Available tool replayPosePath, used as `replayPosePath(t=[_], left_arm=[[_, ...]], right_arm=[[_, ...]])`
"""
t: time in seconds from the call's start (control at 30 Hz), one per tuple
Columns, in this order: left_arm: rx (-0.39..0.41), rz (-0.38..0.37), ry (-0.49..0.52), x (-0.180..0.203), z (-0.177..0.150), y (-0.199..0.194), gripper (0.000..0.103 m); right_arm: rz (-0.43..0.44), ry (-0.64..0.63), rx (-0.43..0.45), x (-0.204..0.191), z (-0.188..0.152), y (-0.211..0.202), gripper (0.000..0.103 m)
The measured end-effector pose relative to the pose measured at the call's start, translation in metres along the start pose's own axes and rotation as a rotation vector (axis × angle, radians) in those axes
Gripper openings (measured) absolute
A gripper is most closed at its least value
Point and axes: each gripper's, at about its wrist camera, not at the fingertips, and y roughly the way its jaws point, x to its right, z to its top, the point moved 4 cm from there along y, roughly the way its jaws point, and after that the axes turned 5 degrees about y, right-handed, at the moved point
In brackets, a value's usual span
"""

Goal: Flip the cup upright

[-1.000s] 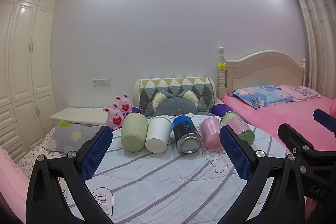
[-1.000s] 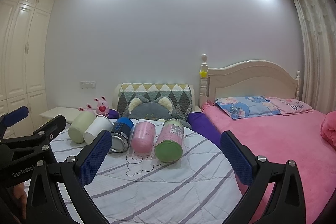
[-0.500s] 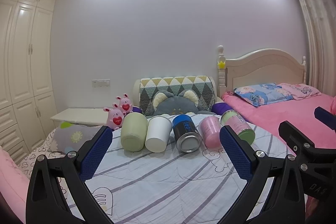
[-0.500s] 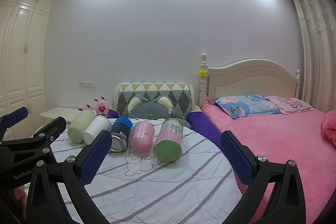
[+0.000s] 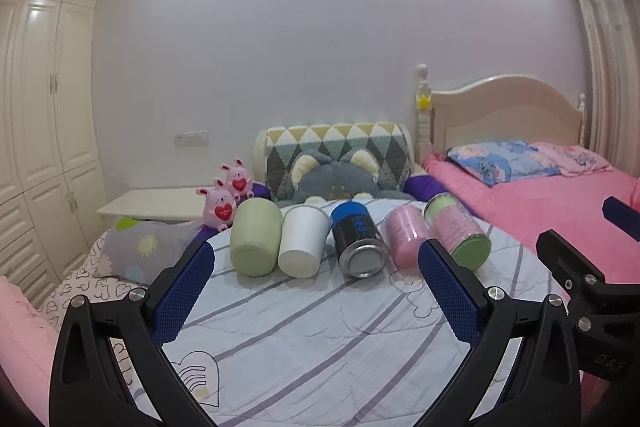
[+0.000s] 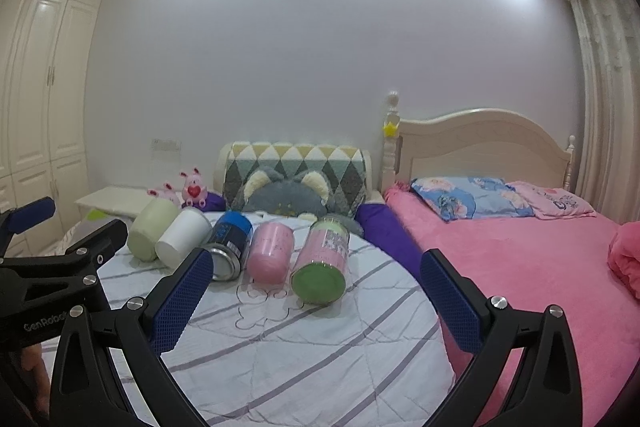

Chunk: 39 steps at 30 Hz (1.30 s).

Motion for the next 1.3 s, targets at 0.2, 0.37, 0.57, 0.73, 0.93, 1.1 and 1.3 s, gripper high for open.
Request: replayPosePath(t=[0.2,0.37,0.57,0.73,0.93,1.1,1.3], left_arm=[[-0.078,-0.014,0.016,0.002,-0.003,0.014,0.103],[-0.135,-0.021,0.025,0.002,-0.009,0.024,0.103],[-0.197,-0.025,0.03,0.003,-0.02,0.033,0.103],[-0.241,-0.036,0.024,0.001,-0.027,0.042,0.103],[-0.287,-0.043,0.029,0.002,-0.034,0.051,0.103],[-0.3,-0.046,0.033,0.002,-0.034,0.054,0.103],[-0.324,-0.056,0.031,0.004,-0.034,0.062,0.103]], right_arm=[[0.016,-0.033,-0.084,0.003,-0.006,0.012,0.103],[0.027,-0.071,-0.153,-0.001,-0.013,0.02,0.103],[0.049,-0.089,-0.224,-0.006,-0.023,0.029,0.103],[0.047,-0.099,-0.272,-0.009,-0.032,0.036,0.103],[0.05,-0.094,-0.317,-0.007,-0.038,0.043,0.103],[0.051,-0.102,-0.339,-0.007,-0.04,0.048,0.103],[0.059,-0.096,-0.352,-0.004,-0.037,0.055,0.103]])
